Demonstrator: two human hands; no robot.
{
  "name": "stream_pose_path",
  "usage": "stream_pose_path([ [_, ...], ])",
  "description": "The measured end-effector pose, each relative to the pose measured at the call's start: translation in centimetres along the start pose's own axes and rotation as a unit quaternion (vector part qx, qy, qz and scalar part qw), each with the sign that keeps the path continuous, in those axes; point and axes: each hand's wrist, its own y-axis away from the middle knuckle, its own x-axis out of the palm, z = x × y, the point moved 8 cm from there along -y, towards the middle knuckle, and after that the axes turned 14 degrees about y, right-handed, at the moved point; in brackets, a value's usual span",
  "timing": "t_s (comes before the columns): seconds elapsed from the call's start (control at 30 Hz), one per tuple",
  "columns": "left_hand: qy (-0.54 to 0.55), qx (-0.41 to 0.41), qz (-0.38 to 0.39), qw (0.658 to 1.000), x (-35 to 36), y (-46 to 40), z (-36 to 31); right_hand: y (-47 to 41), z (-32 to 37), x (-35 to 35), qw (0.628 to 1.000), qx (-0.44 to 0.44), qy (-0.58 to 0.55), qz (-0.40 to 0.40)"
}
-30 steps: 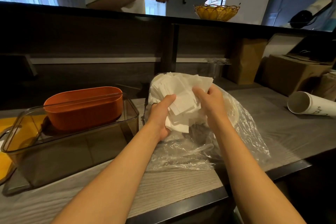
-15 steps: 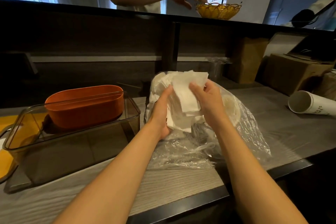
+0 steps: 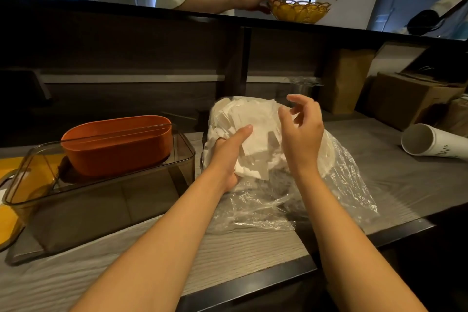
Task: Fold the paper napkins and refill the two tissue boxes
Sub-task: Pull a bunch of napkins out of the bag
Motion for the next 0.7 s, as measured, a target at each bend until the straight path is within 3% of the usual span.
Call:
stream_pose_path([
  [0.07,0.004,-0.004,0.005,1.000,0.0,0.1,0.0,0.4,0.9,1.2,0.997,-0.038,0.006,0.065],
  [0.17,0.018,-0.015,0.020,1.000,0.2,0.2,0.0,1.2,0.2,3.6,0.981,-0.010,0.057,0.184],
  [0.33,0.030,-0.030,0.059,0.997,0.9,0.5,0.0,1.4,-1.1,4.5,0.966,0.052,0.032,0.251],
  [0.57,0.000,-0.030,0.032,0.999,0.4,0.2,0.1,0.9,-2.2,3.4,0.972,0.118,-0.012,0.203],
  [0.7,-0.013,-0.023,0.001,1.000,0.0,-0.2,0.4,1.2,-3.0,3.0,0.957,0.207,-0.084,0.183],
])
